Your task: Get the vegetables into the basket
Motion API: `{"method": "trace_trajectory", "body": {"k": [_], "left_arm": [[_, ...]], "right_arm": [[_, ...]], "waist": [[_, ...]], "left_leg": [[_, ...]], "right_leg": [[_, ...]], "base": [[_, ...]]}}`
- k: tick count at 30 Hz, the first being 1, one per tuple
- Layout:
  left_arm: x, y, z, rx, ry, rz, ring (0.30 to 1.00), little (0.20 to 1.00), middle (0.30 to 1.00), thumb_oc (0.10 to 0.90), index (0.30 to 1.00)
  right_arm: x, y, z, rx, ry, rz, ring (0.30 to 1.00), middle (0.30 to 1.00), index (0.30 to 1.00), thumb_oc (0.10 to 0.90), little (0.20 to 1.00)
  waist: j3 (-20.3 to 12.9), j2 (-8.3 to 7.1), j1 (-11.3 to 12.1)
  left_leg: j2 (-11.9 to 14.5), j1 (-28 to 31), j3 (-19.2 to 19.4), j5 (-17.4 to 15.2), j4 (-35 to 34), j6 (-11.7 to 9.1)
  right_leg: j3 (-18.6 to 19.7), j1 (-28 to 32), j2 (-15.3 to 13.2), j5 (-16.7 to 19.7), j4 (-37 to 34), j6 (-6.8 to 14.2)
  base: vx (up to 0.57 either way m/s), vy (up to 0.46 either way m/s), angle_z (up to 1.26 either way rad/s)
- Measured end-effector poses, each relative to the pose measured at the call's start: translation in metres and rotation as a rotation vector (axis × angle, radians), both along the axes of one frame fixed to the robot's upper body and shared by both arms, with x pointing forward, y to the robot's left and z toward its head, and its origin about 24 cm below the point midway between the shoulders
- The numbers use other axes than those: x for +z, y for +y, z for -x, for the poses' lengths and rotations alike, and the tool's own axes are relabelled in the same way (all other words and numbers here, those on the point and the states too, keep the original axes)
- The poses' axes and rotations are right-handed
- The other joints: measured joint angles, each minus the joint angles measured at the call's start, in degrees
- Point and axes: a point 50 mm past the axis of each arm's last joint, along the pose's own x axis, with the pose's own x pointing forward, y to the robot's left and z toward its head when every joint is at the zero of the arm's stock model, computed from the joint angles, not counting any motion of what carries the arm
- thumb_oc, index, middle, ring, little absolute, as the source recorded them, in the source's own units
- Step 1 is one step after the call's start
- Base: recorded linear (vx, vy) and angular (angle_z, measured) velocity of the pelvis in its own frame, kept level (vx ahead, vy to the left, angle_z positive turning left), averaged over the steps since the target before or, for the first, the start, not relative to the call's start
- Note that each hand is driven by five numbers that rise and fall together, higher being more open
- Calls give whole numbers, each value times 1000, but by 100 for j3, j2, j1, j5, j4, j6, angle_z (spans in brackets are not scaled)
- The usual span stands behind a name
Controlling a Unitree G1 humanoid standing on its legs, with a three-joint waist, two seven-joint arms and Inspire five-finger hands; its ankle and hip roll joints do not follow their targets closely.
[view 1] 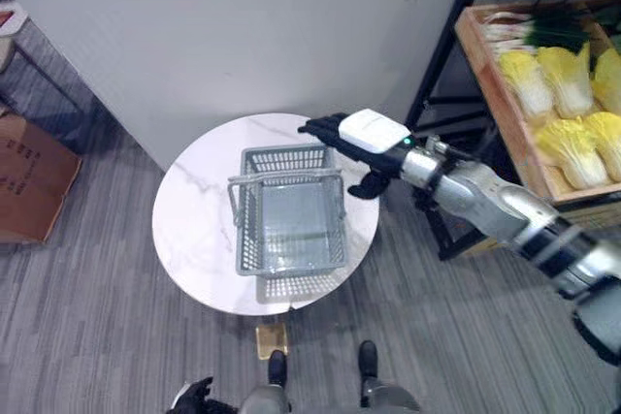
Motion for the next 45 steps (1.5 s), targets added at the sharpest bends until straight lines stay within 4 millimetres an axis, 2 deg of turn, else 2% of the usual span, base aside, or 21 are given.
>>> {"method": "trace_trajectory", "body": {"k": [4, 8, 11, 14, 19, 32, 37, 40, 45], "left_arm": [[2, 1, -6, 29, -24, 0, 1000, 1000, 1000, 900, 1000], [2, 4, -4, 68, -18, -7, 1000, 1000, 1000, 900, 1000], [4, 4, -15, 85, -63, -1, 1000, 1000, 1000, 900, 1000], [6, 3, -22, 98, -91, 3, 1000, 1000, 1000, 900, 1000], [6, 3, -22, 99, -91, -1, 1000, 1000, 1000, 900, 1000], [9, 4, -29, 120, -121, 4, 1000, 1000, 1000, 900, 1000], [9, 5, -29, 128, -122, 4, 1000, 1000, 1000, 900, 1000], [11, 10, -30, 131, -122, -8, 1000, 1000, 1000, 900, 1000], [15, 18, -36, 127, -134, -28, 1000, 1000, 1000, 900, 1000]], "right_arm": [[-3, -16, -16, -132, 26, -13, 1000, 1000, 1000, 900, 1000], [-10, -27, -24, -230, 55, -92, 1000, 1000, 1000, 900, 1000], [-17, -38, -30, -311, 80, -107, 1000, 1000, 1000, 900, 1000], [-19, -42, -32, -345, 85, -138, 1000, 1000, 1000, 900, 1000], [-18, -45, -34, -369, 85, -137, 1000, 1000, 1000, 900, 1000], [-14, -38, -40, -380, 84, -169, 1000, 1000, 1000, 900, 1000], [-3, -36, -45, -389, 69, -192, 1000, 1000, 1000, 900, 1000], [8, -22, -42, -324, 53, -194, 1000, 1000, 1000, 900, 1000], [10, -1, -39, -238, 139, -257, 1000, 1000, 1000, 900, 1000]], "waist": [[202, 27, 192], [341, 53, 198], [363, 59, 210], [391, 57, 200], [398, 51, 222], [408, 37, 214], [419, 19, 209], [472, -97, 134], [456, -210, 32]], "left_leg": [[-1, -174, -106, 40, 1, 4], [-7, -211, -138, 39, -1, 5], [10, -251, -225, 46, -2, -5], [20, -319, -260, 65, -2, -33], [28, -429, -300, 77, -2, -40], [59, -431, -302, 79, -2, -44], [68, -434, -308, 80, -2, -44], [71, -410, -291, 80, -2, -44], [64, -324, -209, 79, -2, -44]], "right_leg": [[-103, -119, -6, 33, 1, -34], [-136, -134, -12, 30, 2, -34], [-196, -136, 0, 23, 1, -38], [-250, -169, 8, 19, 0, -37], [-282, -265, 17, 15, 1, -45], [-283, -268, 47, 15, 1, -46], [-291, -268, 55, 15, 2, -46], [-274, -260, 60, 19, 3, -50], [-186, -223, 59, 46, 3, -65]], "base": [[-23, 0, 15], [-9, 4, 4], [5, 3, 9], [16, 2, 8], [11, 2, 3], [0, 0, 0], [0, 0, 0], [17, 29, -3], [-5, 25, -9]]}}
